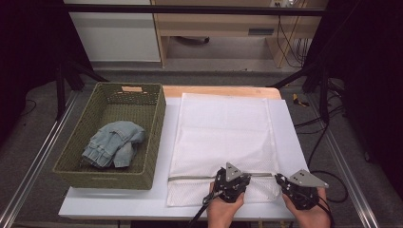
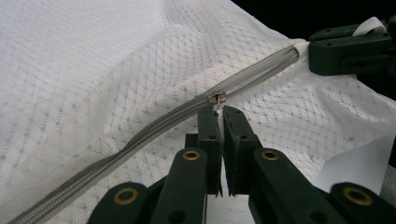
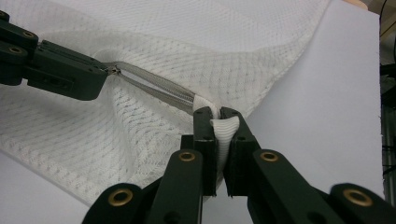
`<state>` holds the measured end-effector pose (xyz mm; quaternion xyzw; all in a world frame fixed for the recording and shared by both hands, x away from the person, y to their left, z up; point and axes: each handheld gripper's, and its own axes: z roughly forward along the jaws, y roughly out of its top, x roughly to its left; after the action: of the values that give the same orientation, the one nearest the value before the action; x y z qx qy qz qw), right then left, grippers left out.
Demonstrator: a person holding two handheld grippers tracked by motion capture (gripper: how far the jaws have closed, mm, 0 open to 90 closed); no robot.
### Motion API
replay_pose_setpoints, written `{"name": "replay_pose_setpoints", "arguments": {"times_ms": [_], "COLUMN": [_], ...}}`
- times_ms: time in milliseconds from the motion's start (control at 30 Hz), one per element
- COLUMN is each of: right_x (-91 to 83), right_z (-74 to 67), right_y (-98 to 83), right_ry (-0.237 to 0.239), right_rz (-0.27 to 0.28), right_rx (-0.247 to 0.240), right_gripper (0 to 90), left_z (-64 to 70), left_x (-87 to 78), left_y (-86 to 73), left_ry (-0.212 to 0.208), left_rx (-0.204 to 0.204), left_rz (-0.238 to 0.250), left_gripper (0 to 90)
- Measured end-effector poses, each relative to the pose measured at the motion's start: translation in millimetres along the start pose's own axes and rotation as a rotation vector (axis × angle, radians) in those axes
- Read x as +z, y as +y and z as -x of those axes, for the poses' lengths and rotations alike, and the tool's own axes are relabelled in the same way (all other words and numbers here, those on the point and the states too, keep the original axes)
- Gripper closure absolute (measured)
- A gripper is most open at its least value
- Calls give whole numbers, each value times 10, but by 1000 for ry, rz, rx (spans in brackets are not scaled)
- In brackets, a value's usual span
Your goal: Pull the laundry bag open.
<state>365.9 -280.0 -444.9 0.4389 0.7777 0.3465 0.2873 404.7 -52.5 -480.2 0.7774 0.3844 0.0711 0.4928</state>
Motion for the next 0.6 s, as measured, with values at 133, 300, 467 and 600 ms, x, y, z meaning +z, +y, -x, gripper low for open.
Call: {"name": "replay_pose_setpoints", "arguments": {"times_ms": [133, 300, 467, 600], "right_x": [-1, 0, 10, 10], "right_z": [7, 2, 18, 16], "right_y": [-3, -1, -9, -8], "right_ry": [1, 0, 5, 2], "right_rz": [0, 0, -6, -5], "right_rx": [3, -1, 10, 10], "right_gripper": [858, 859, 860, 859], "left_z": [-30, -72, -130, -160], "left_x": [-36, -79, -120, -162], "left_y": [-9, -22, -49, -59], "left_ry": [5, 14, 22, 29], "left_rx": [0, 1, -11, -14], "left_rz": [-3, -6, -4, 2], "left_gripper": [870, 870, 870, 870]}}
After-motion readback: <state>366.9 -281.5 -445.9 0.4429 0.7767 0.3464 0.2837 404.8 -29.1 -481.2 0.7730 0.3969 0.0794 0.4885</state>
